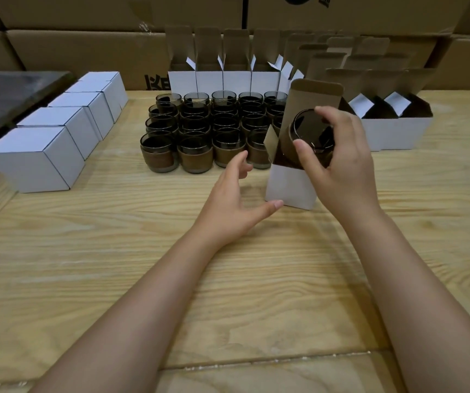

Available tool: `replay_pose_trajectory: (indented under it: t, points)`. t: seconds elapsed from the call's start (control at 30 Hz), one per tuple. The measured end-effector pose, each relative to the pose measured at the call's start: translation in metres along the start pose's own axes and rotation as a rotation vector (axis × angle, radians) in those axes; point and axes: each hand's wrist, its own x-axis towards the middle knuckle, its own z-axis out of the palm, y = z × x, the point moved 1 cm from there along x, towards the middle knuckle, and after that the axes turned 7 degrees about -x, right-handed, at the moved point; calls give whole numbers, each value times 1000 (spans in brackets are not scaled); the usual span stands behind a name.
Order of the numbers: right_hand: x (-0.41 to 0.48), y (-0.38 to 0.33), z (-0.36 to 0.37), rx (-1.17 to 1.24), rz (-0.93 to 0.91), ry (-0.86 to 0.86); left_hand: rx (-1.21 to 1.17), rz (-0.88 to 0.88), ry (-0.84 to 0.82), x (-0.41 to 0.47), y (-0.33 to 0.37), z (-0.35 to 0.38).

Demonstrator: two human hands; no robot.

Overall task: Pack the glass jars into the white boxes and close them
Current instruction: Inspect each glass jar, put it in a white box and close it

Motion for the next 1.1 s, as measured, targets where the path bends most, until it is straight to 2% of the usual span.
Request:
replay_pose_trajectory:
  t: [0.13, 0.33, 0.7, 1.1]
  points:
    - [-2, 2, 3, -11, 86, -71, -1, -10, -15, 0, -1, 0]
    - [-2, 5, 2, 93, 140, -333, 21, -28, -74, 0, 0, -1]
    - [2, -24, -7, 92, 114, -450, -141, -49, -116, 1, 1, -5]
    - [1, -29, 7, -169, 36, -476, -192, -8, -119, 2, 0, -5]
